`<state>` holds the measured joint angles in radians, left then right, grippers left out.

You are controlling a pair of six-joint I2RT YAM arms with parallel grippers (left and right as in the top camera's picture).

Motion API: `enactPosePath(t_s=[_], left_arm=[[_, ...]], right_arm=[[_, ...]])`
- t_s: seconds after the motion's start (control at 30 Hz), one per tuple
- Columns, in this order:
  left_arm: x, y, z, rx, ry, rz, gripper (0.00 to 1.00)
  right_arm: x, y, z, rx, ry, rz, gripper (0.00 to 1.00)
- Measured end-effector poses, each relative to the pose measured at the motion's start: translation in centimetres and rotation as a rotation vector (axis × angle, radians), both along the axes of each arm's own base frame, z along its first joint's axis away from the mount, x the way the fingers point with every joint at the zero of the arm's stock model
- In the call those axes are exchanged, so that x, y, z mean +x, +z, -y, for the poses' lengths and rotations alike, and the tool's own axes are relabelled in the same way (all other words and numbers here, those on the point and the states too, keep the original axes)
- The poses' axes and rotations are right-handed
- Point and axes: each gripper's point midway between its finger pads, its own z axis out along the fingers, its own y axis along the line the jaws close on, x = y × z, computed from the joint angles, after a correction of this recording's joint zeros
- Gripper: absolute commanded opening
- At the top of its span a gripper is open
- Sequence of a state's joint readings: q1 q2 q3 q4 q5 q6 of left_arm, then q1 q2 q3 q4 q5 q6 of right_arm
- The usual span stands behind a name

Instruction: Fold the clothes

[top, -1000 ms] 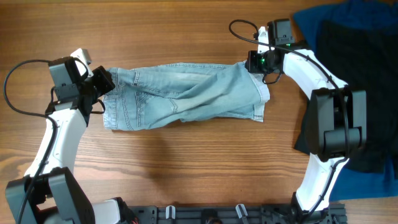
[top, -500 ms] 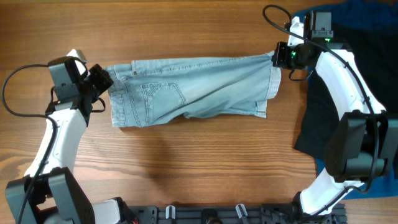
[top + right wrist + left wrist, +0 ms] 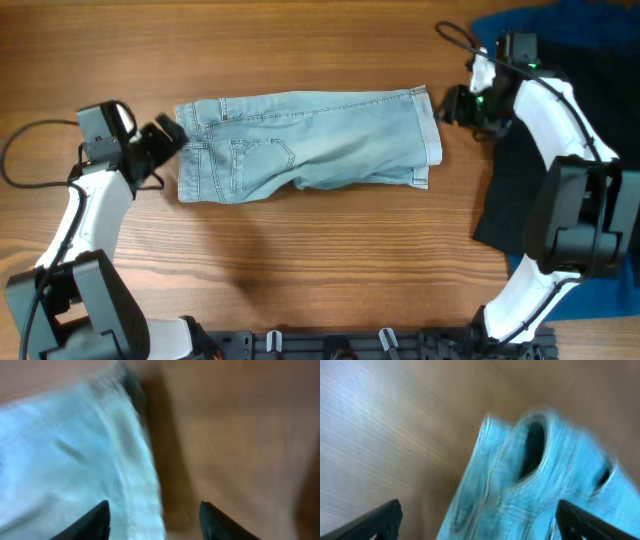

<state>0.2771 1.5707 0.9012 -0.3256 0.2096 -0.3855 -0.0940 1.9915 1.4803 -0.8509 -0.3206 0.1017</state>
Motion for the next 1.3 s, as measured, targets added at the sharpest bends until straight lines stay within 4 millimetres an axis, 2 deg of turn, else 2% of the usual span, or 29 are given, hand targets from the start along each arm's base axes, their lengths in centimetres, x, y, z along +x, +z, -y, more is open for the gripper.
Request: enactPosePath(t_s=[0.07, 0.17, 0.2, 0.3, 0.33, 0.4, 0.47, 0.5, 0.53, 0.57, 0.6, 0.67, 0.7, 0.77, 0.83, 0.87, 0.9, 1.0, 1.03, 1.07, 1.13, 1.17, 1.23, 1.27, 1.3], left_arm=[[-1.6, -0.9, 1.3, -0.053, -0.04, -0.071, 0.85], [-3.4, -1.6, 3.4, -0.099, -0.118, -0.143, 0.85], [-3.8, -1.7, 4.2, -0.108, -0.149, -0.161, 0.81], [-4.3, -1.9, 5.8, -0.106, -0.23, -0.18, 0.53], [-4.3, -1.9, 6.1, -0.101, -0.25, -0.178, 0.47], [-4.3, -1.9, 6.5, -0.082, -0.293, -0.172, 0.44], [-4.4, -2.0, 6.3, -0.054, -0.311, -0.176, 0.28], [-4.5, -2.1, 6.1, -0.038, -0.312, -0.184, 0.19], [-4.7, -2.3, 5.8, -0.016, -0.316, -0.196, 0.04], [-4.8, -2.3, 5.8, -0.01, -0.321, -0.198, 0.04], [-4.8, -2.3, 5.8, -0.009, -0.327, -0.197, 0.04], [-4.8, -2.3, 5.9, -0.012, -0.331, -0.197, 0.04], [-4.8, -2.3, 5.9, -0.013, -0.331, -0.197, 0.04], [-4.9, -2.0, 5.6, -0.016, -0.322, -0.191, 0.04], [-4.9, -0.7, 4.0, -0.016, -0.271, -0.152, 0.04], [-4.9, 0.6, 2.6, -0.01, -0.229, -0.114, 0.04], [-4.9, 1.4, 1.7, -0.003, -0.202, -0.088, 0.04], [-5.5, 3.3, -0.5, 0.015, -0.133, -0.037, 0.04], [-5.6, 3.4, -0.9, 0.018, -0.119, -0.036, 0.09], [-5.7, 3.4, -1.0, 0.019, -0.118, -0.038, 0.23], [-5.8, 3.3, -0.9, 0.019, -0.119, -0.045, 0.34], [-5.8, 3.3, -1.0, 0.02, -0.117, -0.047, 0.44], [-5.9, 3.3, -1.0, 0.028, -0.122, -0.05, 0.51], [-5.9, 3.2, -1.0, 0.028, -0.119, -0.052, 0.56], [-6.0, 3.2, -1.1, 0.028, -0.118, -0.054, 0.58]], right_arm=[[-1.6, -0.4, 0.5, 0.0, -0.016, -0.071, 0.5], [-2.8, -1.4, 0.3, 0.005, -0.014, -0.108, 0.49], [-3.6, -2.1, 0.0, 0.013, -0.011, -0.133, 0.48], [-5.2, -3.4, -1.1, 0.052, 0.003, -0.177, 0.41], [-5.5, -3.7, -1.5, 0.062, 0.012, -0.179, 0.42], [-5.8, -3.8, -2.6, 0.104, 0.034, -0.18, 0.48], [-5.7, -3.6, -3.2, 0.137, 0.052, -0.171, 0.48], [-5.7, -3.5, -3.4, 0.145, 0.055, -0.169, 0.39], [-5.7, -3.4, -3.5, 0.155, 0.058, -0.166, 0.21], [-5.6, -3.4, -3.7, 0.163, 0.064, -0.161, 0.07], [-5.5, -3.2, -4.0, 0.183, 0.07, -0.154, 0.04], [-6.1, -2.9, -4.4, 0.214, 0.077, -0.173, 0.04], [-7.1, -2.7, -4.5, 0.23, 0.077, -0.219, 0.04], [-7.8, -1.8, -4.0, 0.238, 0.061, -0.259, 0.05], [-7.9, -0.2, -2.8, 0.229, 0.036, -0.261, 0.04], [-7.7, 1.6, -2.0, 0.22, 0.018, -0.231, 0.04], [-8.0, 2.6, -1.6, 0.199, 0.014, -0.224, 0.05], [-8.4, 3.5, -1.0, 0.156, 0.013, -0.216, 0.15], [-8.4, 3.4, -0.8, 0.145, 0.014, -0.217, 0.21], [-8.4, 3.4, -0.7, 0.138, 0.016, -0.217, 0.24], [-8.3, 3.3, -0.7, 0.129, 0.024, -0.213, 0.38], [-8.2, 3.3, -0.8, 0.125, 0.031, -0.207, 0.5], [-8.0, 2.7, -1.0, 0.12, 0.037, -0.194, 0.58], [-8.2, 1.9, -1.1, 0.121, 0.039, -0.195, 0.67], [-8.4, 1.1, -1.4, 0.125, 0.044, -0.191, 0.68]])
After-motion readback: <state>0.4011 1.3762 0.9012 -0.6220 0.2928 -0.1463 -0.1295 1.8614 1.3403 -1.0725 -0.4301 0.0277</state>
